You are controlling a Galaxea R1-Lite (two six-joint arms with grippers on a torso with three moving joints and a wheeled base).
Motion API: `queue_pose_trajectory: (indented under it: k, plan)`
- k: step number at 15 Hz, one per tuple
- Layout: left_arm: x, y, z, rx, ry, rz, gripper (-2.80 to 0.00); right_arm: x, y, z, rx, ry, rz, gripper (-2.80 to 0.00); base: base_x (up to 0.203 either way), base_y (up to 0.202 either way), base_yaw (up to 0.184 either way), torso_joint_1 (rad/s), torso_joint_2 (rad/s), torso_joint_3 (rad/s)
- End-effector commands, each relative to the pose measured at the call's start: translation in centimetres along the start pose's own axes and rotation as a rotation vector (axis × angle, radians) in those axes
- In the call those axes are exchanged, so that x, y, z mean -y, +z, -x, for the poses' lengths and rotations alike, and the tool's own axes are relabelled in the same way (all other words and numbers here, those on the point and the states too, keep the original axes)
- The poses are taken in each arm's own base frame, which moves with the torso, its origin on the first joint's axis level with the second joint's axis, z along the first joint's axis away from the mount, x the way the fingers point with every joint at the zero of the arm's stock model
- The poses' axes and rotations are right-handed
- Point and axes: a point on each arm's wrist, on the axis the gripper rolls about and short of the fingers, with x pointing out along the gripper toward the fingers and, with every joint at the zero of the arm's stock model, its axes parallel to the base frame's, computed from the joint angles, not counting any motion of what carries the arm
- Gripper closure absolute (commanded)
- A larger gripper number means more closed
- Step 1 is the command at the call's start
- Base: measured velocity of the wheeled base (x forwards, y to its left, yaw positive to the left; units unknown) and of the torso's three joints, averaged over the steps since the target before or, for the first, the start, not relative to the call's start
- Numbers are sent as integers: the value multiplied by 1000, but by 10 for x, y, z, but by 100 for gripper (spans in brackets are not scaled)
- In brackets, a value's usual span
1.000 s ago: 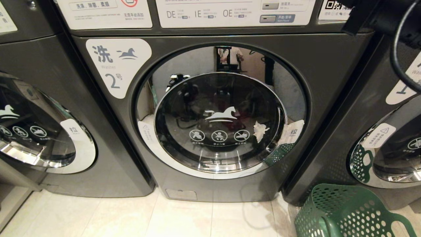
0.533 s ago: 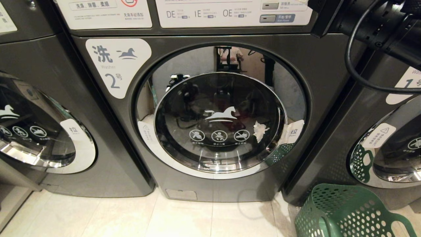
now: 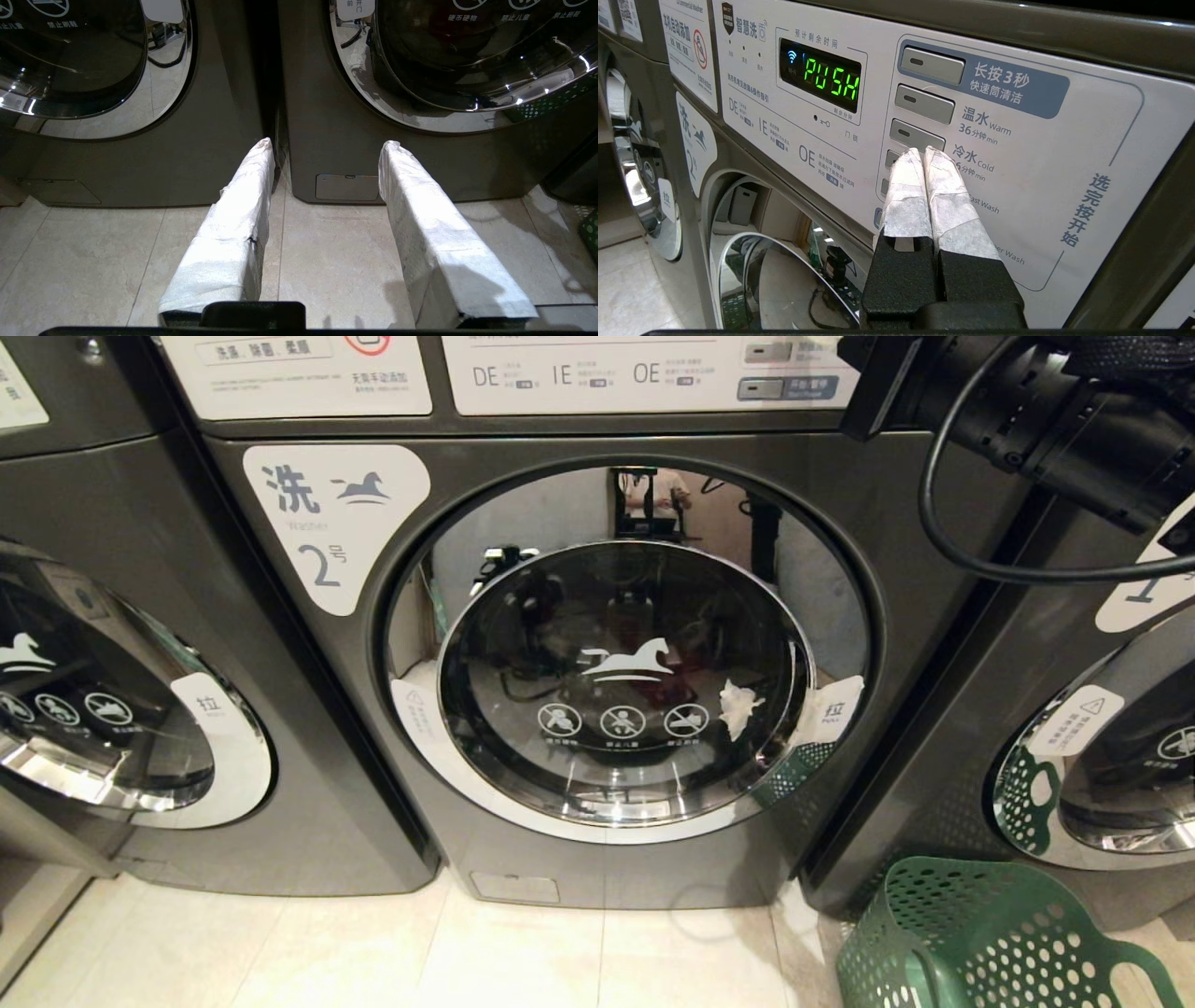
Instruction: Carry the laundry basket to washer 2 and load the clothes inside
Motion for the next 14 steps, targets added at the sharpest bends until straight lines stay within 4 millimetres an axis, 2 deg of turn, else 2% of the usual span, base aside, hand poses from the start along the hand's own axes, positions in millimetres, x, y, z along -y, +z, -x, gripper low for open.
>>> queue_pose_trajectory:
  k: [1,10,14]
  plan:
    - [0,-2,0,-6,0,0,0,0,-3,-2,-2,2,0,0,0,0,0,0,0,0]
    - [0,-2,-1,-7,0,0,0,0,-11,-6,-26,-33,-1,0,0,0,0,0,0,0]
    - [0,-2,0,-5,0,0,0,2,-5,-4,0,-54,6,0,0,0,0,0,0,0]
